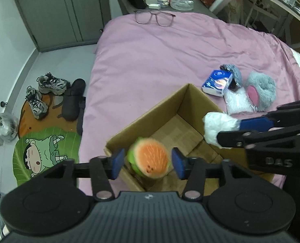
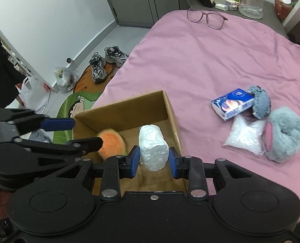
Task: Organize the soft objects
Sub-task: 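Carry both items over the cardboard box and release them inside, then withdraw both tools from the box back toward the remaining items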
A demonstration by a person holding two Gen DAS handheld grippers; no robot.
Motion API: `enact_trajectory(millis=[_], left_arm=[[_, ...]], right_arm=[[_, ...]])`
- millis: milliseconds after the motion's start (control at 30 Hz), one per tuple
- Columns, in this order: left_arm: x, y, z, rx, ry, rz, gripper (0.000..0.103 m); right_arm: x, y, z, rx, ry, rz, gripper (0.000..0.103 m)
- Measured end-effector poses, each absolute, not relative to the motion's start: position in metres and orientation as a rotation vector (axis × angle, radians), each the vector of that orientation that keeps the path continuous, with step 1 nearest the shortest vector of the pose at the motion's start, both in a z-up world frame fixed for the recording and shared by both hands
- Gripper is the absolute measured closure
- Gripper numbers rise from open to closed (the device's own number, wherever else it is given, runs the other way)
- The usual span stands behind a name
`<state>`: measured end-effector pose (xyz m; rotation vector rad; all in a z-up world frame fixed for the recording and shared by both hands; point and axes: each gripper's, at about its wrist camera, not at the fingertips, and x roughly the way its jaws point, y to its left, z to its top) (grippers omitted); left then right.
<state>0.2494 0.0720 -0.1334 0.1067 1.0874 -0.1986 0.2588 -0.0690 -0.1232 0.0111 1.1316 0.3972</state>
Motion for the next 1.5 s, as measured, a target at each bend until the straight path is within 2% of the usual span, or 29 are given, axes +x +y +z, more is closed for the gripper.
enact_trajectory(millis=[267,667,767,867,1067,1400,1500], left_arm=[[0.242,0.097,-0.119,0.055,1.044,-0.155,0.045],[0.229,0.12,-0.132,-0.012,1.045,-0.13,0.045],[0.224,0.126,-0.134,-0.053,1.029,-0.13,0.045],[0.221,0.129,-0.134,-0.073,1.018,-0.108,0.045],[0.214,0.126,-0.126,-0.047,0.972,-0.039,0.044],[0.2,0.101,-0.11,-0.085,1.007,-0.042,0.045],[0.194,0.088,-0.103,-0.101,1.019,-0.066,0.044]], right_arm=[[0.268,-0.053,-0.134,-0.006,1.152,0.394,0.072],[0.274,-0.026,-0.154,-0.039,1.159,0.378,0.07],[0.275,-0.026,-0.155,-0.019,1.155,0.379,0.059],[0.275,-0.027,-0.152,-0.005,1.148,0.385,0.058],[0.266,-0.042,-0.135,0.021,1.119,0.39,0.049],[0.24,-0.093,-0.098,0.059,1.048,0.392,0.02],[0.234,-0.109,-0.089,0.067,1.028,0.373,0.015]])
